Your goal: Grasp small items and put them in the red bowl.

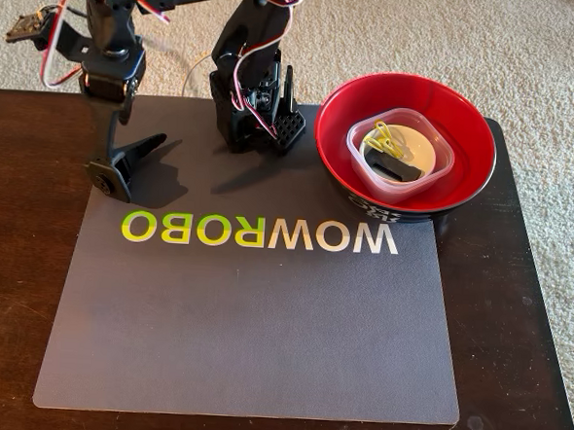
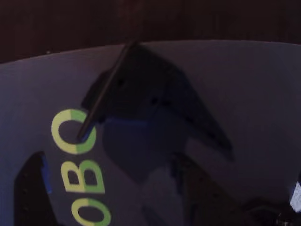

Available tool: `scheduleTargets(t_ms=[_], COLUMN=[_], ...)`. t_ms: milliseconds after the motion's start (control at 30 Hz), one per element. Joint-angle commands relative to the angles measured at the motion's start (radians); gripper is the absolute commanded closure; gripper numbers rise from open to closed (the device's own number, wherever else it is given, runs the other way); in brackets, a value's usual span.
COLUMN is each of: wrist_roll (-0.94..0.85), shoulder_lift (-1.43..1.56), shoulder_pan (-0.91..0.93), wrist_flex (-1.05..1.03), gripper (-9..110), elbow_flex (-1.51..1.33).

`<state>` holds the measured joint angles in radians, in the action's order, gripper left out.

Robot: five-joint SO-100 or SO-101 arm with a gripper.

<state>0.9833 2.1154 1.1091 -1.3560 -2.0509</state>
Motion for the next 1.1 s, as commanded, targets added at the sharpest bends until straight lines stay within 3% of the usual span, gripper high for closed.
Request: scheduleTargets(t_ms=[0, 367, 800, 1067], wrist_roll=[0.031, 0.114, 0.115, 0.034], shoulder_lift=[-0.032, -0.123, -0.127, 0.252], shoulder_pan=[0.04, 0.101, 0.025, -0.183], wrist_flex=[0.083, 0.357, 0.399, 0.388], gripper=[68, 68, 69, 69], elbow_flex=[-0.023, -0.166, -0.236, -0.483])
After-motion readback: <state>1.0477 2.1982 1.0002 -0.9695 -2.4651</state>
